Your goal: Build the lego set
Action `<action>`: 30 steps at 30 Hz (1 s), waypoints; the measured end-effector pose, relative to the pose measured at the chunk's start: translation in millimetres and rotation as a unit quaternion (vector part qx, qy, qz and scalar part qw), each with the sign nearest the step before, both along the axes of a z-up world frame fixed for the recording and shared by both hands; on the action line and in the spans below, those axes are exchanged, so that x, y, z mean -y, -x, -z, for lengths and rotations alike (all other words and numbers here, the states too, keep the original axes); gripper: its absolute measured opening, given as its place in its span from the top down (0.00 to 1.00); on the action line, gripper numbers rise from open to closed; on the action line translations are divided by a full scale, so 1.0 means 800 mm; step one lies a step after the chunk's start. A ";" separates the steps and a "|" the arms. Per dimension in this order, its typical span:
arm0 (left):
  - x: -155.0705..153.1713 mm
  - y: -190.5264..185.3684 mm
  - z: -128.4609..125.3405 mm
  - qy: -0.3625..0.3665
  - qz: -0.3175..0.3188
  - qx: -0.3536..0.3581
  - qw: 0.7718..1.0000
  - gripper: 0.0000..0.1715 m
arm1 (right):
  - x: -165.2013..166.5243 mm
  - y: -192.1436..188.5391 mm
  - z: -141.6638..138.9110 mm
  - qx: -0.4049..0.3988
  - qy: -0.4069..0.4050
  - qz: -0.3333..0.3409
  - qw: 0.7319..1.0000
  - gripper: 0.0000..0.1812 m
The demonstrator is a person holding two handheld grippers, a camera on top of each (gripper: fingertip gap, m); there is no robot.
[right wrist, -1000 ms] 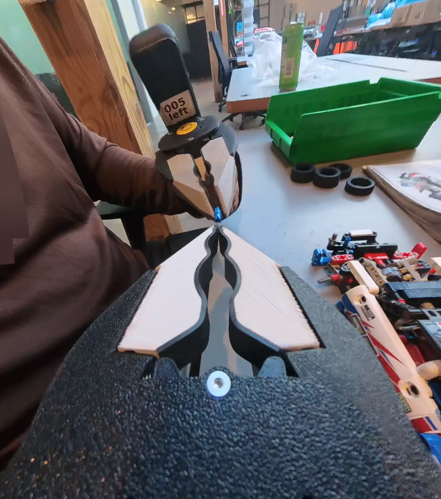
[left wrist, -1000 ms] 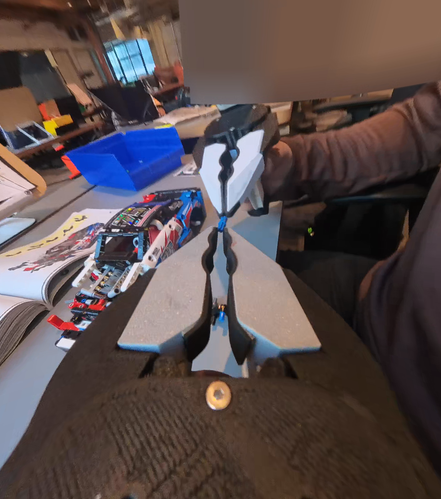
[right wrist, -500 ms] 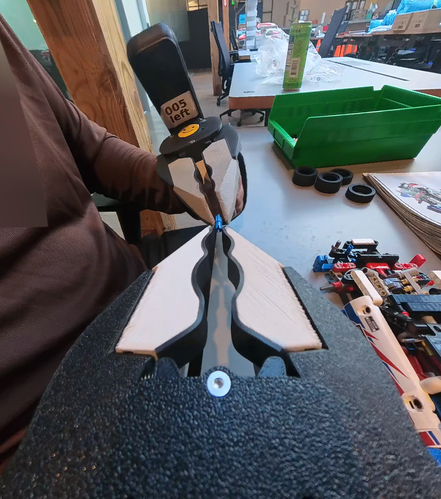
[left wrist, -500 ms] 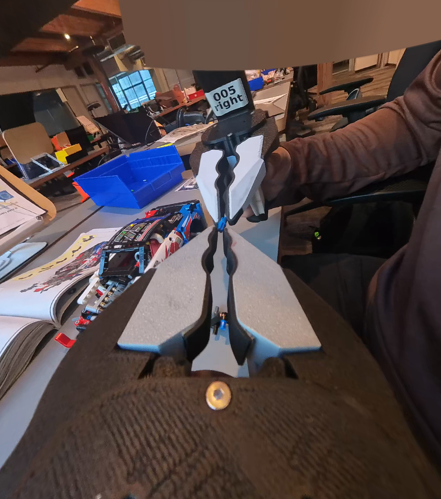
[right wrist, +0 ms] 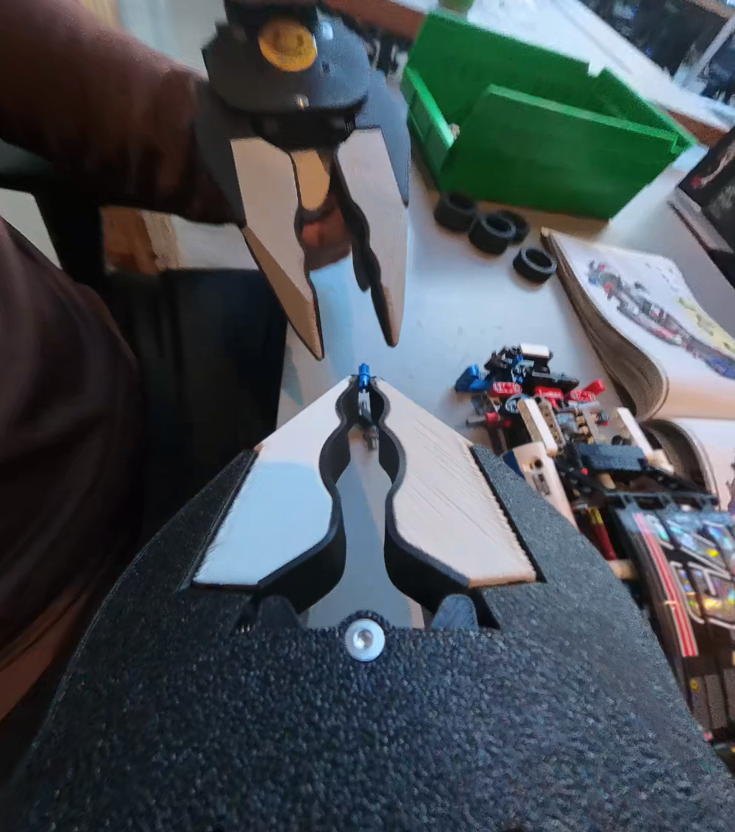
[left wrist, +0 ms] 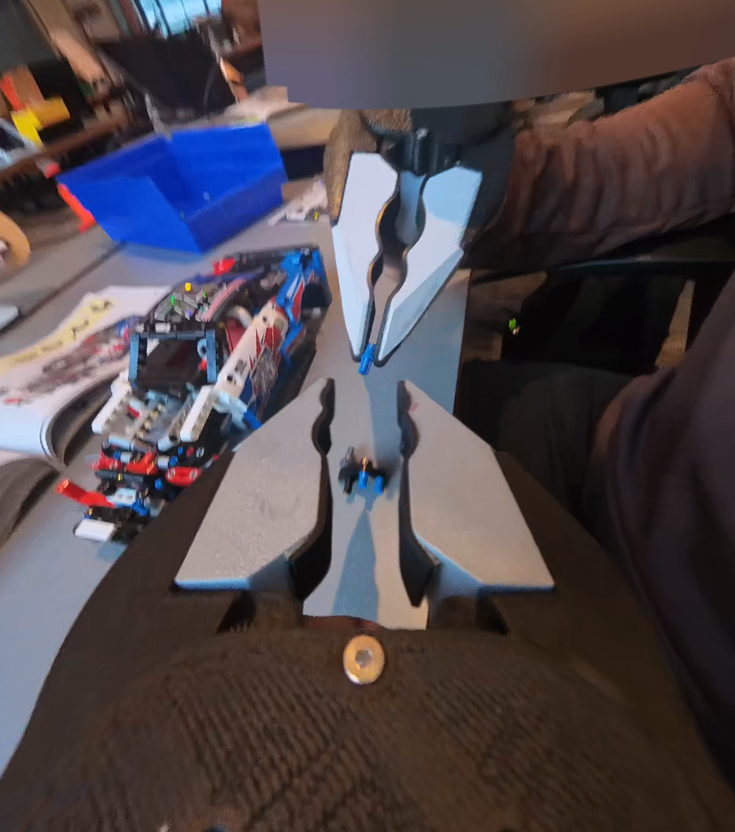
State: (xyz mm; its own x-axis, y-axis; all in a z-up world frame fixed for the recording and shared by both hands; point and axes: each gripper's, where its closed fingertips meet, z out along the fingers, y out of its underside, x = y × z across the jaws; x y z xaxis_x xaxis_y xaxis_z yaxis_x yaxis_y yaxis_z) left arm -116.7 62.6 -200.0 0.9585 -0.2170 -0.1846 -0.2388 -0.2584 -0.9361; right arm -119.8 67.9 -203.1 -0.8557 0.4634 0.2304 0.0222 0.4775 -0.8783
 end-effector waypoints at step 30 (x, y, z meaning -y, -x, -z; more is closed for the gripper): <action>-0.018 0.029 0.089 0.171 -0.043 -0.175 0.969 0.87 | -0.011 0.009 0.081 0.077 -0.093 0.021 0.992 0.98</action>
State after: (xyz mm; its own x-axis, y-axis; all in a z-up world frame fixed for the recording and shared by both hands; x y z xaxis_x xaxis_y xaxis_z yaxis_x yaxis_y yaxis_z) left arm -140.1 77.0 -271.0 0.8673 -0.2447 -0.4335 -0.4901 -0.5727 -0.6572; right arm -127.0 76.5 -267.8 -0.8679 0.4618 0.1831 0.1729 0.6263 -0.7601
